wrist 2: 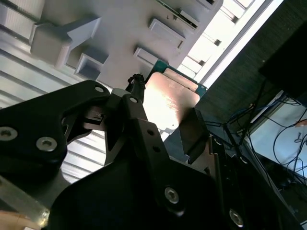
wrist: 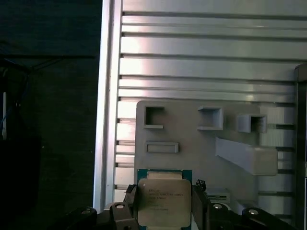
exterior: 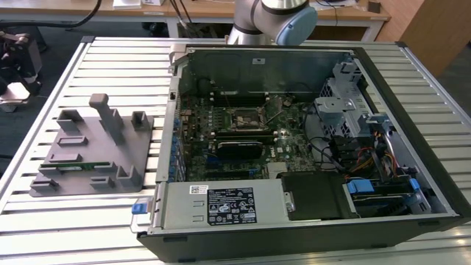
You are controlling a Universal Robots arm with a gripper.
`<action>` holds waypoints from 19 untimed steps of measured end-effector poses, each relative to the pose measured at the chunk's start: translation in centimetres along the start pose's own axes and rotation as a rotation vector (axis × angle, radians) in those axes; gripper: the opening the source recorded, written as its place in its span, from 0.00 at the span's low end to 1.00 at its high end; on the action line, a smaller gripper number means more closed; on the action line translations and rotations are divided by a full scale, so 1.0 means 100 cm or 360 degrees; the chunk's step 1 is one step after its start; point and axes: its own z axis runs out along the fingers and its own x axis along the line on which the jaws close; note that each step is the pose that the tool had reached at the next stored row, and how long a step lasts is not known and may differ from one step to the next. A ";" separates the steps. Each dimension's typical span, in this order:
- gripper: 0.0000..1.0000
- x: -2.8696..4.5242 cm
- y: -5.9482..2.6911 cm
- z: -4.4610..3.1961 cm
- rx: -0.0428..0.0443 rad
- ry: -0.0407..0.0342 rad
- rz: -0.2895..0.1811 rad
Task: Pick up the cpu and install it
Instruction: 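Pick up the cpu and move it towards the insertion slot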
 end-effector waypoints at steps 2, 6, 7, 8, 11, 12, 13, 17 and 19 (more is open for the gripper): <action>0.53 0.0002 0.0010 -0.0073 0.0000 0.0000 0.0000; 0.53 0.0004 0.0024 -0.0246 0.0000 0.0000 0.0000; 0.53 0.0006 0.0028 -0.0291 0.0000 0.0000 0.0000; 0.53 0.0007 0.0031 -0.0339 0.0000 0.0000 0.0000; 0.53 0.0006 0.0036 -0.0426 0.0000 0.0000 0.0000; 0.53 -0.0011 0.0037 -0.0426 0.0000 -0.0001 0.0000; 0.53 -0.0048 0.0036 -0.0428 0.0000 0.0000 0.0000; 0.53 -0.0228 0.0031 -0.0430 0.0000 0.0000 0.0000; 0.53 -0.0317 0.0031 -0.0430 0.0000 0.0000 0.0000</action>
